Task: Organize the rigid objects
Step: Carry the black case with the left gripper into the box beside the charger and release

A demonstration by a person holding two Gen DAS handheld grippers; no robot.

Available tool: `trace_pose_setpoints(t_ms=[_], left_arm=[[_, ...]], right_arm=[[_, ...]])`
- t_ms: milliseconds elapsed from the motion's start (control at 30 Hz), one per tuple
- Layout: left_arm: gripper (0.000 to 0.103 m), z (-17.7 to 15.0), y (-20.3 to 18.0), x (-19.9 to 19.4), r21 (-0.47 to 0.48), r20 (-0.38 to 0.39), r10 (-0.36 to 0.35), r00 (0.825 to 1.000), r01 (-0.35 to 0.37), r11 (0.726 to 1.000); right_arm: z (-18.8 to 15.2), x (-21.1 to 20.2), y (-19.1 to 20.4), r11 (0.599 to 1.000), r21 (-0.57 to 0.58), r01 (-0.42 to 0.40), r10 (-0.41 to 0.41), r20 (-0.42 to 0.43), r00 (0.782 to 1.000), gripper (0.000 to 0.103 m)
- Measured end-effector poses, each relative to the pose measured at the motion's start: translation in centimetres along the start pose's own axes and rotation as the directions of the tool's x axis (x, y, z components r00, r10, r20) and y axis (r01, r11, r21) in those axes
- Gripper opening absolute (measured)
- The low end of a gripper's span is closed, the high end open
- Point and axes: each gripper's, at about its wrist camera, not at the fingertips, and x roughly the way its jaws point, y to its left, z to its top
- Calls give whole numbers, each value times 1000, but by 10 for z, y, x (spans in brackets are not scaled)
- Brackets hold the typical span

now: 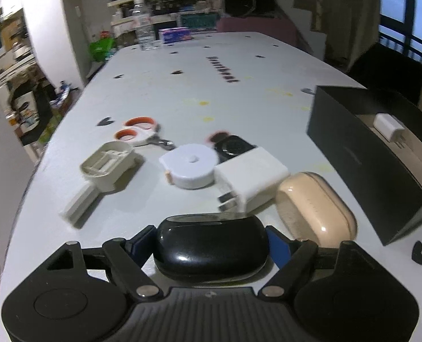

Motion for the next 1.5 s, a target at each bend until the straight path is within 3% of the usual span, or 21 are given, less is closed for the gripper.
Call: trace_pose_setpoints(t_ms=[233,367,567,700,833,1000,1167,1500], left_arm=[[81,16,-5,-42,-107,115,14,993,-1,994],[81,42,-34,-57,-117,147,-67,987,84,990],[81,91,-92,-47,-137,125,-168,978,185,973],[81,114,-135,-22,-153,56,-221,974,227,962],[81,126,-167,14,-165,-16,-180,983,175,971],[81,134,-179,51,-225,-78,-163,984,142,964],[81,133,-195,68,-163,-79,-72,994,59,985],[81,133,-205,86,-200,-79,-139,987,121,972]], right_arm=[[0,0,0,1000,2,-1,1,0,1000,7],[0,0,0,1000,4,-3,3,0,1000,7],[0,0,-1,1000,4,-4,4,1,1000,7],[-1,-1,0,1000,-1,-4,4,2,1000,7],[-1,-2,1,1000,-3,-6,6,3,1000,7],[-2,-3,2,1000,-7,-6,6,4,1000,7],[-2,-3,4,1000,-12,-7,7,2,1000,7],[-2,-3,5,1000,-18,-6,7,1,1000,7]])
